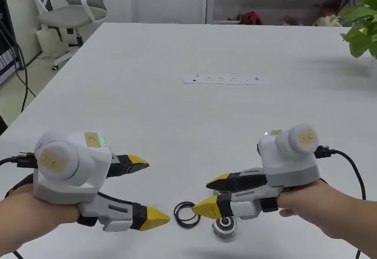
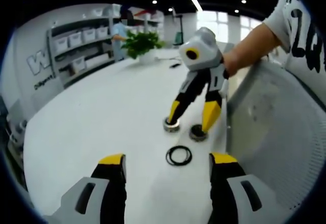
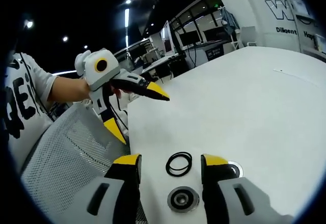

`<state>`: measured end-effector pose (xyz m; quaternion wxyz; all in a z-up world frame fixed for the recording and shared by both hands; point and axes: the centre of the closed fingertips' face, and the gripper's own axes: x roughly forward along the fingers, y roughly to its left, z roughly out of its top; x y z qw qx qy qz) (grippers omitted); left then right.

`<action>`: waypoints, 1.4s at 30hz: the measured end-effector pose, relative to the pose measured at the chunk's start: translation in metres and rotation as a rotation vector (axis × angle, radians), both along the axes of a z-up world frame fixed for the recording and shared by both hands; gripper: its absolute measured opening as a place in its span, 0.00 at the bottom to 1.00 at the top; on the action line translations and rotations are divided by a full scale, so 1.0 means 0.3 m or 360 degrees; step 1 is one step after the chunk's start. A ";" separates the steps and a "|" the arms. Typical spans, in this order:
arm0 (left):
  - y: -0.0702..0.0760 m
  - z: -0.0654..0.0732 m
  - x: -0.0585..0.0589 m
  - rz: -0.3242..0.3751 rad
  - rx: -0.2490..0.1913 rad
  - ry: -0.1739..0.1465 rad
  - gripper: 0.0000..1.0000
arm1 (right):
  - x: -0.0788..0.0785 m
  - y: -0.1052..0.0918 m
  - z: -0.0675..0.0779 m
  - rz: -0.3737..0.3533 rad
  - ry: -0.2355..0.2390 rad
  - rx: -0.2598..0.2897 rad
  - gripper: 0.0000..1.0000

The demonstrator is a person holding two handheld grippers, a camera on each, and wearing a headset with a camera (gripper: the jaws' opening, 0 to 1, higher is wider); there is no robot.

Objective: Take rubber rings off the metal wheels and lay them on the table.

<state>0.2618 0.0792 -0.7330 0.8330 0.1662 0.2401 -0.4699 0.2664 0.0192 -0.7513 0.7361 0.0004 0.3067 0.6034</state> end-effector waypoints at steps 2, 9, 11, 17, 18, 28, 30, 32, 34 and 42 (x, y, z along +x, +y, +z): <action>-0.001 0.003 0.000 0.0002 -0.0005 0.0002 0.67 | -0.001 -0.016 0.007 -0.0001 -0.0012 -0.0003 0.46; -0.001 0.019 0.001 0.0014 -0.0010 -0.0007 0.69 | 0.022 -0.080 0.022 -0.0048 -0.0091 -0.0013 0.52; 0.001 0.023 0.006 0.0022 -0.0015 -0.0013 0.69 | 0.029 -0.096 0.028 -0.0074 -0.0102 -0.0004 0.54; 0.001 0.034 0.009 0.0041 -0.0031 -0.0025 0.72 | 0.036 -0.145 0.032 -0.0094 -0.0190 -0.0037 0.60; 0.002 0.035 0.008 0.0045 -0.0033 -0.0027 0.73 | 0.036 -0.151 0.033 -0.0094 -0.0200 -0.0040 0.61; 0.006 0.034 0.006 0.0063 -0.0045 -0.0033 0.78 | 0.039 -0.242 0.015 -0.0131 -0.0315 -0.0115 0.70; 0.007 0.033 0.007 0.0069 -0.0054 -0.0033 0.79 | 0.037 -0.254 0.013 -0.0130 -0.0341 -0.0131 0.72; 0.007 0.032 0.007 0.0076 -0.0061 -0.0030 0.80 | 0.035 -0.269 0.008 -0.0129 -0.0373 -0.0150 0.74; 0.008 0.030 0.006 0.0083 -0.0069 -0.0027 0.81 | 0.031 -0.283 0.004 -0.0132 -0.0391 -0.0160 0.75; 0.017 0.020 -0.009 0.0090 -0.0067 -0.0041 0.86 | 0.024 -0.325 -0.012 -0.0166 -0.0441 -0.0188 0.79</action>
